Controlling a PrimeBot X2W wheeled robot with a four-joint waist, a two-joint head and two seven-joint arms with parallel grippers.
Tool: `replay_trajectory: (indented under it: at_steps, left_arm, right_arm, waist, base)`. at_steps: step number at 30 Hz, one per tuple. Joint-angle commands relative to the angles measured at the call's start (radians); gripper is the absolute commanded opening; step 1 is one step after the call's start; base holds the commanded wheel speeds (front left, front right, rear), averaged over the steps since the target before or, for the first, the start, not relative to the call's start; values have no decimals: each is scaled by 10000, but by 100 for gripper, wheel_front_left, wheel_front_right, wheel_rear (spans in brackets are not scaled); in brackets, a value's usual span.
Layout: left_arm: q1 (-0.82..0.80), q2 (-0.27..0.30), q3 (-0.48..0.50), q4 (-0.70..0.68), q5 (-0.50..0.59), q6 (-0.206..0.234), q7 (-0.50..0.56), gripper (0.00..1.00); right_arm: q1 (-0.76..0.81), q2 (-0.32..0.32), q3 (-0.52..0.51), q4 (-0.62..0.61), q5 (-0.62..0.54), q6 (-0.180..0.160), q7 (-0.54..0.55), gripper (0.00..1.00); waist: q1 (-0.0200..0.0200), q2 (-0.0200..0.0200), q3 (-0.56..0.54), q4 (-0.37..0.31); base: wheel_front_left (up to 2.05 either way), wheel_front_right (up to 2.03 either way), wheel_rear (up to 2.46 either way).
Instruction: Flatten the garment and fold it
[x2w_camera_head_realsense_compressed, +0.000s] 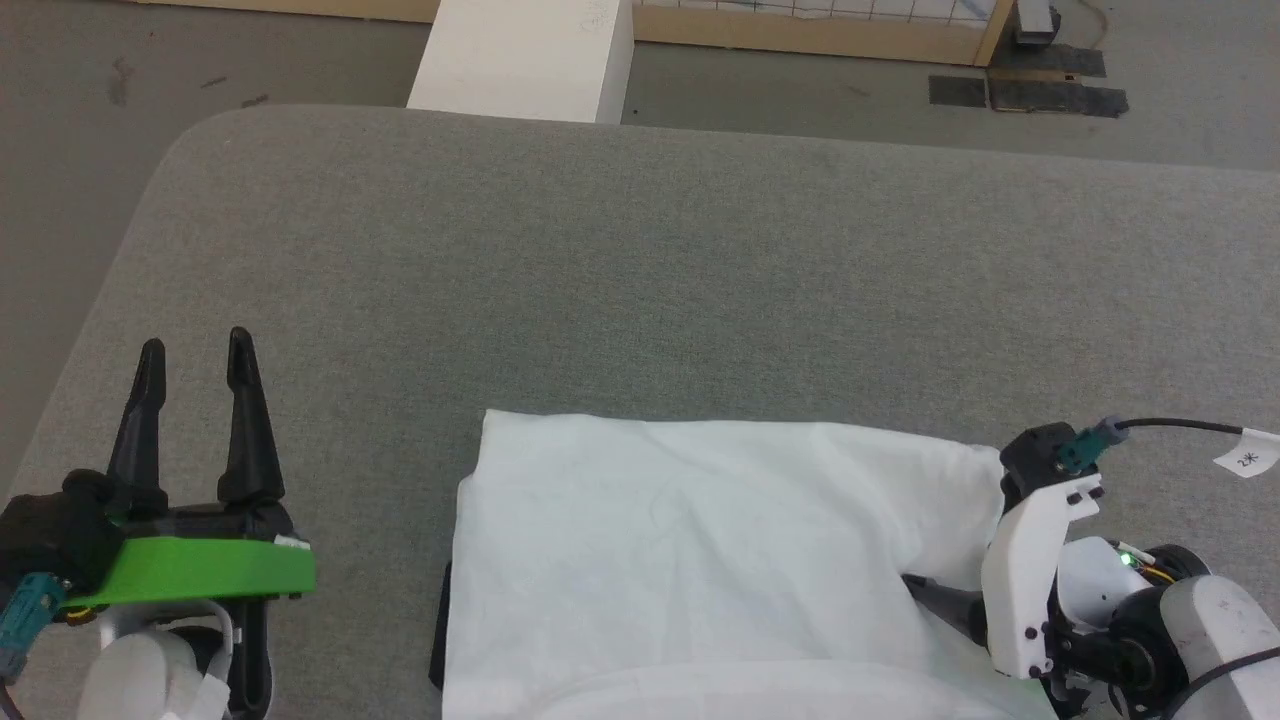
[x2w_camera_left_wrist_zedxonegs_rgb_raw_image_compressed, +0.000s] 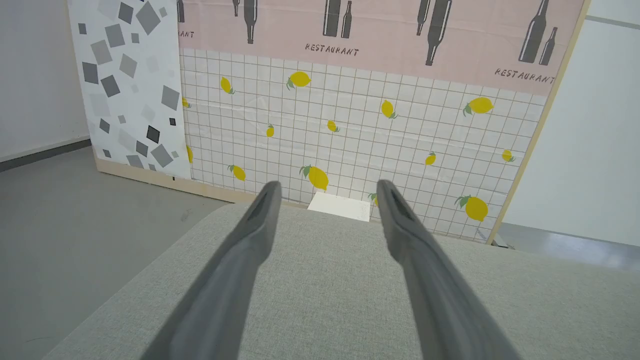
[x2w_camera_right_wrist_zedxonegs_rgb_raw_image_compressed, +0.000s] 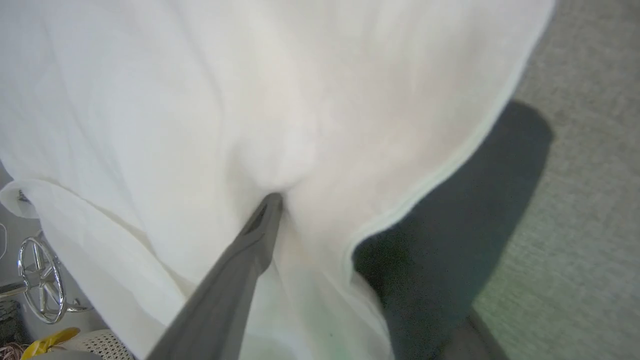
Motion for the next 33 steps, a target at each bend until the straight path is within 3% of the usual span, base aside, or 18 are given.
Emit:
replay_trajectory:
  at_steps: [1, 2, 3, 11, 18, 25, 30, 33]
  left_arm:
    - [-22, -75, 56, 37, 116, -74, -35, 100]
    - [-11, -105, 83, 62, 136, -90, -35, 100]
    - [-6, -125, 106, 74, 151, -100, -35, 100]
    - [28, -212, 196, 105, 214, -146, -35, 100]
    - [128, -163, 83, 108, 237, -152, -35, 100]
    - [235, -124, -43, 144, 161, -154, -36, 100]
    - [340, -99, -120, 218, 99, -154, -36, 100]
    - [440, -99, -146, 267, 86, -154, -36, 100]
  right_arm:
    - [144, 183, 330, 400, 132, -9, 140, 88]
    - [125, 135, 325, 509, 138, -9, 198, 22]
    - [109, 87, 327, 576, 134, -9, 255, 0]
    - [-32, -120, -543, 750, 63, -9, 308, 0]
    - [160, -141, -2482, 671, -470, -9, 316, 0]
    - [530, 107, -4681, 576, -1907, -9, 950, 0]
    - [580, 468, -5286, 45, -2753, -9, 1472, 0]
    - [635, 421, -5016, -419, -3051, -9, 1873, 0]
  waist:
    - [0, 0, -13, 3]
    - [0, 0, -22, -2]
    - [0, 0, -28, -6]
    - [0, 0, -93, -101]
    - [0, 0, -259, -268]
    - [0, 0, -376, -333]
    - [0, 0, -485, -384]
    - [0, 0, -614, -404]
  base:
    - [0, 0, 0]
    - [0, 0, 0]
    - [0, 0, 0]
    - [0, 0, 0]
    - [0, 0, 0]
    - [0, 0, 0]
    - [0, 0, 0]
    - [0, 0, 0]
